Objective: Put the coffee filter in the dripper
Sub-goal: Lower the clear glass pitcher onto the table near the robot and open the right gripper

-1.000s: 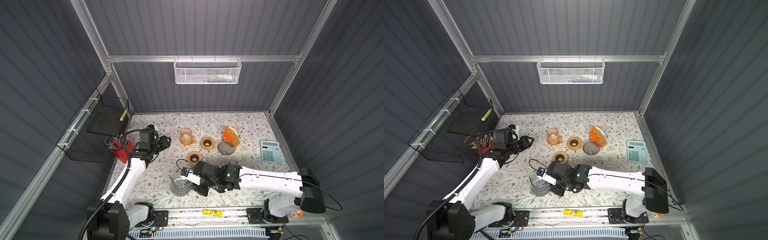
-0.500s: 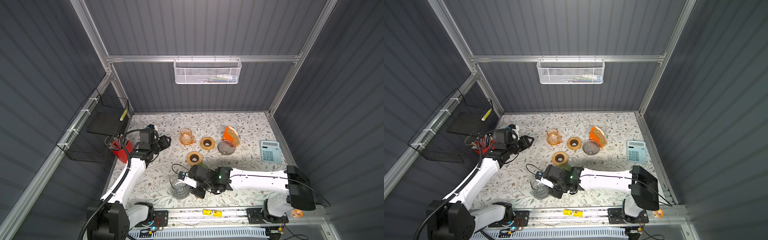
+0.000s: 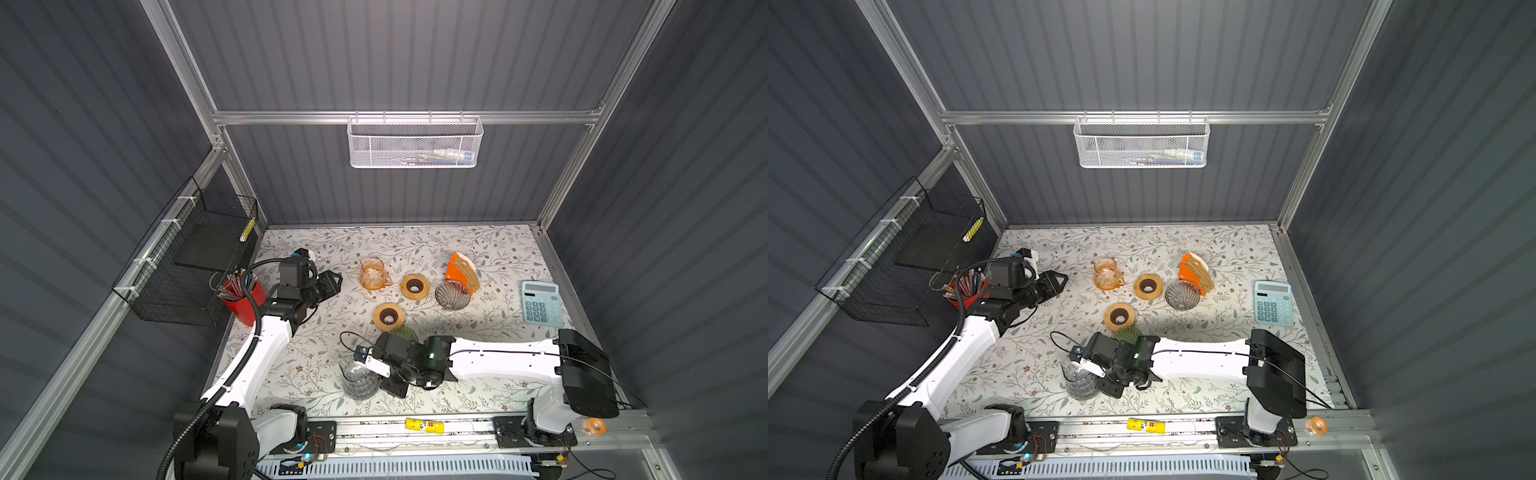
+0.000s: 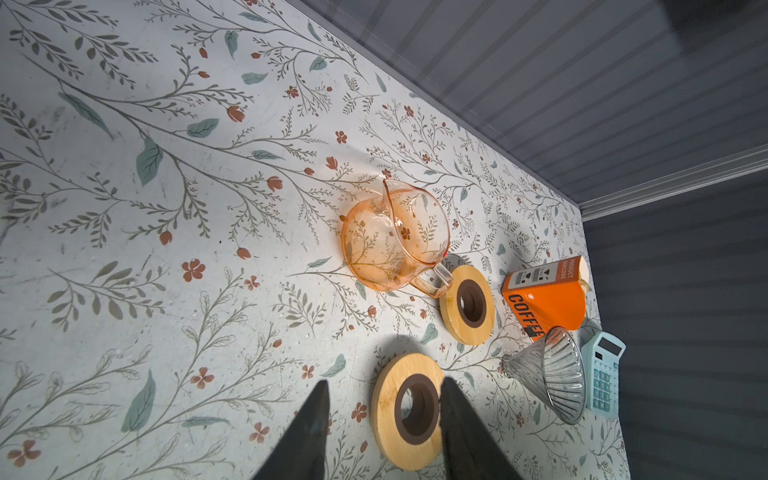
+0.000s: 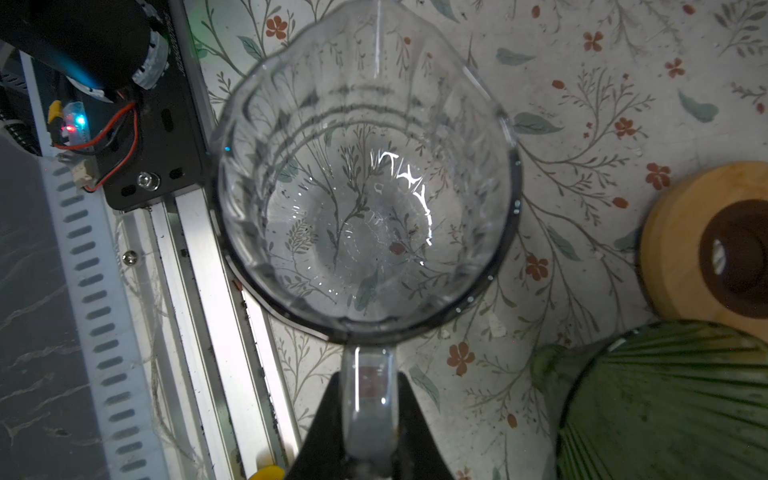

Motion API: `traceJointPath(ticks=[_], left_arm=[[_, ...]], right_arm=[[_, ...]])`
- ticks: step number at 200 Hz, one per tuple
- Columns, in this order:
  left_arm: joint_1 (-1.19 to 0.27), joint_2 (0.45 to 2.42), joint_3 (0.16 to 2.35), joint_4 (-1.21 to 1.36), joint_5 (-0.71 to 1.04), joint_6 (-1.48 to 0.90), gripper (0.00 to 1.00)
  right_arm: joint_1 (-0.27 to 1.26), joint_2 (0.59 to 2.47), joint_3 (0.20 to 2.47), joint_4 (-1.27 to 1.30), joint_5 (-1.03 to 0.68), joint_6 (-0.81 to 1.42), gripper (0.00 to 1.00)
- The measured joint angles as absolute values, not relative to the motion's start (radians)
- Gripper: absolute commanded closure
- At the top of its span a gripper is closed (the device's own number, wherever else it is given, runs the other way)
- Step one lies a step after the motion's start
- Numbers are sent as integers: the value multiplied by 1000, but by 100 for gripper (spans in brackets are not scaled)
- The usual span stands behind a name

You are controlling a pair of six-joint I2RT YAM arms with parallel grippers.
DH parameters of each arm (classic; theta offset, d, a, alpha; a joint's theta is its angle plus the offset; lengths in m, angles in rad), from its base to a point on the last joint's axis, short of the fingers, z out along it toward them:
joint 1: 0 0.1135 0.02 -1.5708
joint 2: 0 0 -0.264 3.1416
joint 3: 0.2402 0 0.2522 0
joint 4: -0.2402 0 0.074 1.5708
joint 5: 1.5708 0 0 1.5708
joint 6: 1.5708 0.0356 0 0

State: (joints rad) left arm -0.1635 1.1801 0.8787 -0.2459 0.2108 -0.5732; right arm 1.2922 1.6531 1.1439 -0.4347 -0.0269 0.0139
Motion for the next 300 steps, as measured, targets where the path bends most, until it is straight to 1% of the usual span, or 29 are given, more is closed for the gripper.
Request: traceJointPath(ticks=[100,122,149,187,220,266,300], left_arm=[[-163,1188,878,-245,211,-573,55],[-163,1188,878,-245,211,-573,55],[-163,1188,878,-245,211,-573,55],[-163,1188,878,-245,211,-573,55],[-163,1188,878,-245,211,-574,55],[-163,1188,878,-245,212,-574,55],[-163,1188,878,-245,212,-574,55]], right_arm=[[1292,1680,1144,-435,-17,10,100],[1292,1691,1145,-435,-12,7,94],[1292,1698,1146,-427,-4,6,92],[1292,1699,1147,-425,10,6,84],[1292,1699,1147,-424,28,2,81],[1292,1699,1147,-418,56,-6,70],[1296,1699,1147,-415,73,-5,66]])
